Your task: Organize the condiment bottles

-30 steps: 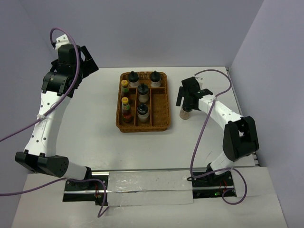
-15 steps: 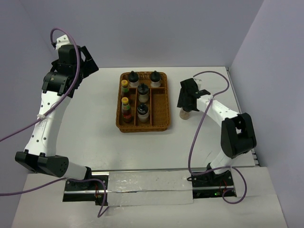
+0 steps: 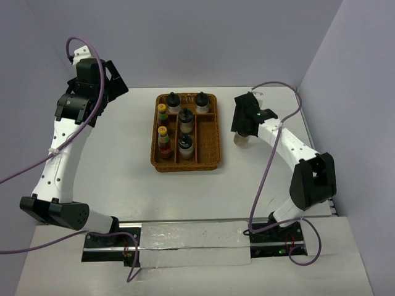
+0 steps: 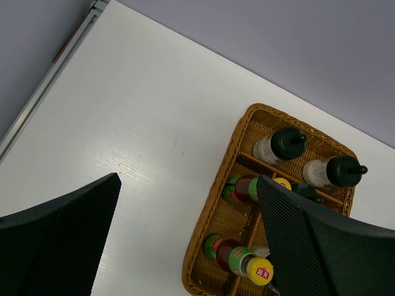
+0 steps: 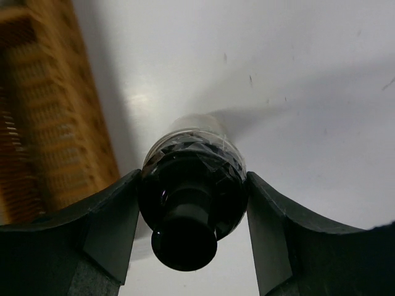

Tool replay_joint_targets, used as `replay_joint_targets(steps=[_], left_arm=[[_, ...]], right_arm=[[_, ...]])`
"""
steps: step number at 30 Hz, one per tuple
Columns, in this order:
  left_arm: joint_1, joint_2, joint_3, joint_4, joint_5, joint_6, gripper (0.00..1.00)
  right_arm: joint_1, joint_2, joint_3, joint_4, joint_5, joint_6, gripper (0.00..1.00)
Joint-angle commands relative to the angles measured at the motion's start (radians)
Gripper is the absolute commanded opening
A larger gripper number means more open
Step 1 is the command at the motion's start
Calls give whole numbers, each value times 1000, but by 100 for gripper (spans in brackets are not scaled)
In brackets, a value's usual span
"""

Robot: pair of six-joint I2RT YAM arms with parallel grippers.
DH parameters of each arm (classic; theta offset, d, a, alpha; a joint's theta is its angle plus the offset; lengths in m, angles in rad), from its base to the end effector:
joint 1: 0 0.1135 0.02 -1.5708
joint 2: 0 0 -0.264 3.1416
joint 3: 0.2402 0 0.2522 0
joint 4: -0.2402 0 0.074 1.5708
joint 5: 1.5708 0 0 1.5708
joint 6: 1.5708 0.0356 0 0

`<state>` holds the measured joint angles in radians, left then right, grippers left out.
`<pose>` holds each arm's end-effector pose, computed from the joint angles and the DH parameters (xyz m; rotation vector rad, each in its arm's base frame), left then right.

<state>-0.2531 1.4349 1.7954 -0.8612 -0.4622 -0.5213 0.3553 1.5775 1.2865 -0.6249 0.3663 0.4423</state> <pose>0.2800 -0.0560 0.4668 -0.5426 1.9405 -0.0118 0.3222 0.1060 0.2796 0.2554 2.3931 -0.0932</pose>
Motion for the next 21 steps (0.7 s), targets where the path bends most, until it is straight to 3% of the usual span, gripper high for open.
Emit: replay_joint_targets(steps=[1, 11, 21], left_arm=[[8, -10, 2, 39, 8, -14, 99], [8, -28, -1, 22, -14, -13, 99], [8, -40, -13, 18, -28, -8, 99]], right_arm=[[80, -59, 197, -9, 54, -47, 29], [244, 170, 464, -27, 6, -68, 29], [272, 260, 406, 15, -30, -47, 29]])
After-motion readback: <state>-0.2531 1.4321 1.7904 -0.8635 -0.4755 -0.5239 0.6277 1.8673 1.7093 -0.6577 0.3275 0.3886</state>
